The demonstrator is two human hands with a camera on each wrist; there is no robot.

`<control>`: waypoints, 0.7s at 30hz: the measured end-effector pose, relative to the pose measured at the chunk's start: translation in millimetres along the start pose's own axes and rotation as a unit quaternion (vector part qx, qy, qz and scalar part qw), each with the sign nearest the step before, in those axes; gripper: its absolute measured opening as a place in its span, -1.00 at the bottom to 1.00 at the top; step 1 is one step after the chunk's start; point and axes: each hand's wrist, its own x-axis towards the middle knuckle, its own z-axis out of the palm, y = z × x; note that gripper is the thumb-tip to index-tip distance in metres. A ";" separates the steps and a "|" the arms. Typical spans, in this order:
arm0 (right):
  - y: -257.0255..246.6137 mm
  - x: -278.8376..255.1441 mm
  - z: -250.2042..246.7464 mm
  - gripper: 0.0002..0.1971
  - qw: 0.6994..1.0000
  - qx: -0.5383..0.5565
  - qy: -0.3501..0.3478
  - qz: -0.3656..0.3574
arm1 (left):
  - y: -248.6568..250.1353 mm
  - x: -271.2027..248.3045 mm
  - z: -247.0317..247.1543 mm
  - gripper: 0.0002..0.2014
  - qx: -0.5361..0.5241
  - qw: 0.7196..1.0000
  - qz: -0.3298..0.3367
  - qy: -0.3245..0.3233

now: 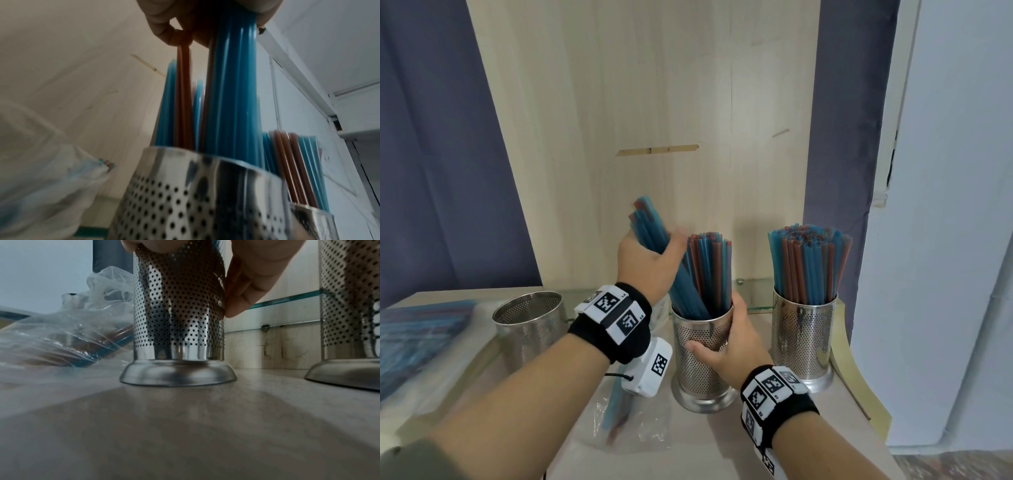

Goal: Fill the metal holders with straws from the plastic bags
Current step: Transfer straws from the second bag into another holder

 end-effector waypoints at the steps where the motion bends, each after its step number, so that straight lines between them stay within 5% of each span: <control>1: 0.3 -0.2 0.2 0.03 1.000 0.000 0.001 -0.001 | -1.6 -3.3 1.2 -0.84 0.005 1.000 0.000 -0.018; 7: 1.5 0.1 1.1 0.07 1.000 0.001 0.000 0.007 | -23.8 -9.9 6.6 -0.51 0.122 0.992 -0.015 -0.039; 21: 2.6 -1.0 1.9 0.09 1.000 0.003 0.003 0.008 | -51.1 -19.8 13.2 -0.29 0.187 0.981 0.026 -0.041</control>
